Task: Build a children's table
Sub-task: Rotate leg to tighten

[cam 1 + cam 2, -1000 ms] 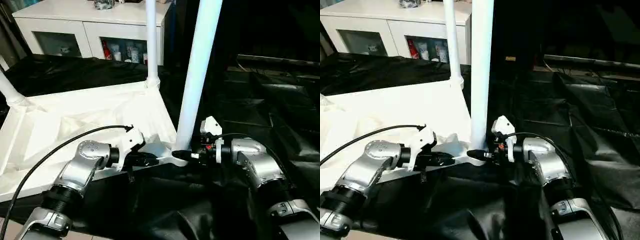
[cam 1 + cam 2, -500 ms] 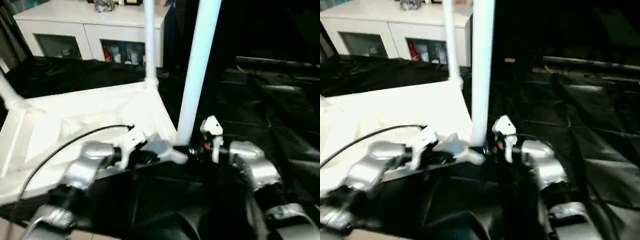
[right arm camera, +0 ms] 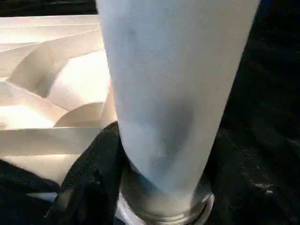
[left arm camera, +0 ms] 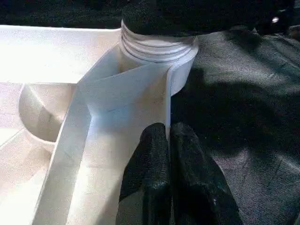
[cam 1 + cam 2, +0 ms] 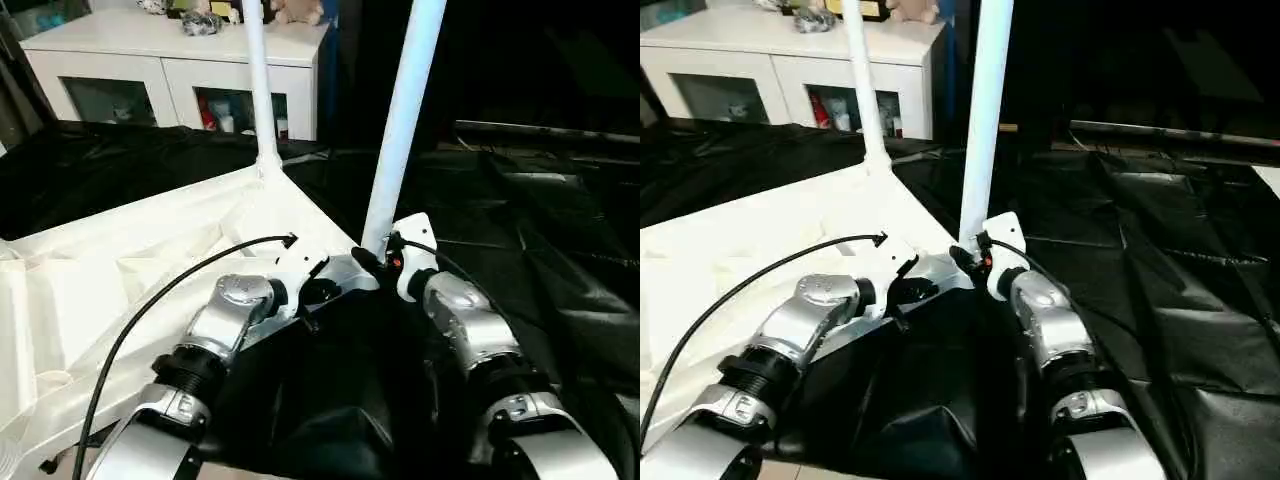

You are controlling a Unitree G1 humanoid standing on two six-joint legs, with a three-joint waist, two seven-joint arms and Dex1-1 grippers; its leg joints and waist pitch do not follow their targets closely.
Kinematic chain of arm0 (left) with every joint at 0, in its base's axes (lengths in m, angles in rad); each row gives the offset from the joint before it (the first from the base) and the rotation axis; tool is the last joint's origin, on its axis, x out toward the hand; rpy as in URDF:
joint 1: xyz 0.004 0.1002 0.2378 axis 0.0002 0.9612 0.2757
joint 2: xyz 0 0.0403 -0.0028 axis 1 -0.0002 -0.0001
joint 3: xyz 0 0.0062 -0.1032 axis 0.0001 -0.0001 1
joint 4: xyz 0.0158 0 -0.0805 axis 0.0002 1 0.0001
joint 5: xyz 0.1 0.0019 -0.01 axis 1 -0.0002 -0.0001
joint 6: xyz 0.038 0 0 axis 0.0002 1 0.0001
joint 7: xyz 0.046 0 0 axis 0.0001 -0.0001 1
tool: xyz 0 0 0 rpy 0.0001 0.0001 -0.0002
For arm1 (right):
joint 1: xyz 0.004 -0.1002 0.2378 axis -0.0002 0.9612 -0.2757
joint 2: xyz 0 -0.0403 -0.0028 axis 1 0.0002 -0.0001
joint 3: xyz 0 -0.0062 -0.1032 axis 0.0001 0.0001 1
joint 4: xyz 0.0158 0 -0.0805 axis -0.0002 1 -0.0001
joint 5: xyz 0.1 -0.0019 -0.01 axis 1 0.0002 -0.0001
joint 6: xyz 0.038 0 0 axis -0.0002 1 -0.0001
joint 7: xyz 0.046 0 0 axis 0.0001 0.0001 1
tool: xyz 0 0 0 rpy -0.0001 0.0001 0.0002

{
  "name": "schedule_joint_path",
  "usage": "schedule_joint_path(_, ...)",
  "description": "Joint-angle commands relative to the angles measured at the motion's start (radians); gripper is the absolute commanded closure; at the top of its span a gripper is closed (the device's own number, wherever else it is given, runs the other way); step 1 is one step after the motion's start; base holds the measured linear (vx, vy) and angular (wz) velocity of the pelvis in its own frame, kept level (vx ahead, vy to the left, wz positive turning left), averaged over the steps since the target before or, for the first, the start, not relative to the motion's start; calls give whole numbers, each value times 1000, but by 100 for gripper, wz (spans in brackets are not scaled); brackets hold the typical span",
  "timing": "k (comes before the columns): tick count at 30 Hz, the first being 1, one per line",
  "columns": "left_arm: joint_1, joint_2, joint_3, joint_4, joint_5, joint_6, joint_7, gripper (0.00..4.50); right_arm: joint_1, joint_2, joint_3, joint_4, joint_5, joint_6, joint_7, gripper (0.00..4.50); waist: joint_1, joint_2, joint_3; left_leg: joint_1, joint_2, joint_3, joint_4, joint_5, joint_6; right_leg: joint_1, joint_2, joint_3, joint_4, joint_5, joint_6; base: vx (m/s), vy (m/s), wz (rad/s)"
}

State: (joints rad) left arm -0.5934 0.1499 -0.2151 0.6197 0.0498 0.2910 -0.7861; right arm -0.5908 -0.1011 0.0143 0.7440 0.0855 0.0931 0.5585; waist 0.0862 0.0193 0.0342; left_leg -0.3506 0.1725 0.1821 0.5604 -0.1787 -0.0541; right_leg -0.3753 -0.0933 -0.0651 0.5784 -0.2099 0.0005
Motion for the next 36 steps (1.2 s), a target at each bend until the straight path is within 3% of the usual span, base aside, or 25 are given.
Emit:
schedule_joint_path(1, 17, -3, -37, -3, -17, -13, -41, 450, 19, 30, 72, -13, 27, 33, 148, 169, 3, -14, -39, 4, 57, -26, -81, -345, 23, 22, -70, 45, -79, -331, -161, 0, 0, 0)
schedule_joint_path(2, 29, 17, -42, -17, -25, -17, -78, 450, 19, 4, 77, -23, 31, 25, 198, 148, 4, -20, -39, 2, 58, -25, -80, -331, 29, 23, -70, 45, -79, -323, -163, 0, 0, 0)
schedule_joint_path(4, 46, 46, -49, -45, -36, -15, -132, 450, 25, -35, 89, -43, 41, 22, 275, 132, 7, -17, -41, 5, 59, -22, -76, -312, 41, 22, -71, 46, -78, -328, -172, 0, 0, 0)
schedule_joint_path(5, 62, 70, -56, -71, -48, -20, -184, 450, 32, -67, 104, -61, 40, 13, 330, 119, 9, -20, -45, -4, 60, -23, -74, -268, 52, 29, -70, 43, -71, -290, -183, 0, 0, 0)
schedule_joint_path(8, 96, 122, -67, -127, -72, -26, -290, 450, 53, -139, 132, -108, 40, -14, 447, 92, 14, -16, -48, -4, 61, -15, -65, -207, 70, 26, -67, 44, -59, -198, -212, 37, -21, 1)
schedule_joint_path(11, 109, 154, -69, -150, -78, -26, -333, 450, 67, -180, 135, -141, 55, -13, 538, 92, 21, -12, -52, -8, 59, -10, -51, -130, 101, 27, -59, 42, -39, -54, -259, 56, -17, 1)
schedule_joint_path(16, 136, 204, -69, -217, -121, 5, -420, 450, 70, -217, 137, -159, 72, -13, 632, 92, 30, -12, -61, -14, 59, -9, -37, -56, 142, 27, -54, 36, -16, 93, -302, 0, 0, 0)
schedule_joint_path(18, 155, 224, -74, -257, -137, 24, -453, 450, 69, -226, 151, -159, 74, -21, 653, 107, 30, -9, -57, -12, 61, -9, -39, -92, 137, 23, -55, 35, -21, 43, -302, 0, 0, 0)
schedule_joint_path(23, 166, 226, -77, -267, -134, 23, -451, 450, 72, -228, 177, -147, 48, -28, 684, 145, 30, -12, -48, -7, 65, -9, -52, -199, 76, 20, -59, 41, -39, -136, -265, 0, 0, 0)
schedule_joint_path(27, 171, 230, -76, -279, -143, 34, -452, 450, 75, -232, 179, -156, 57, -18, 705, 171, 29, -15, -50, -8, 63, -9, -51, -186, 67, 22, -59, 43, -38, -135, -250, 0, 0, 0)
schedule_joint_path(32, 176, 233, -75, -287, -146, 44, -455, 450, 75, -240, 183, -154, 67, -17, 718, 183, 31, -15, -56, -10, 60, -6, -42, -115, 100, 24, -56, 41, -25, -33, -269, 0, 0, 0)
schedule_joint_path(36, 158, 209, -64, -251, -115, 58, -375, 450, 84, -210, 161, -135, 67, 5, 644, 187, 31, -16, -54, -11, 60, -6, -42, -129, 102, 24, -58, 41, -29, -59, -269, 0, 0, 0)
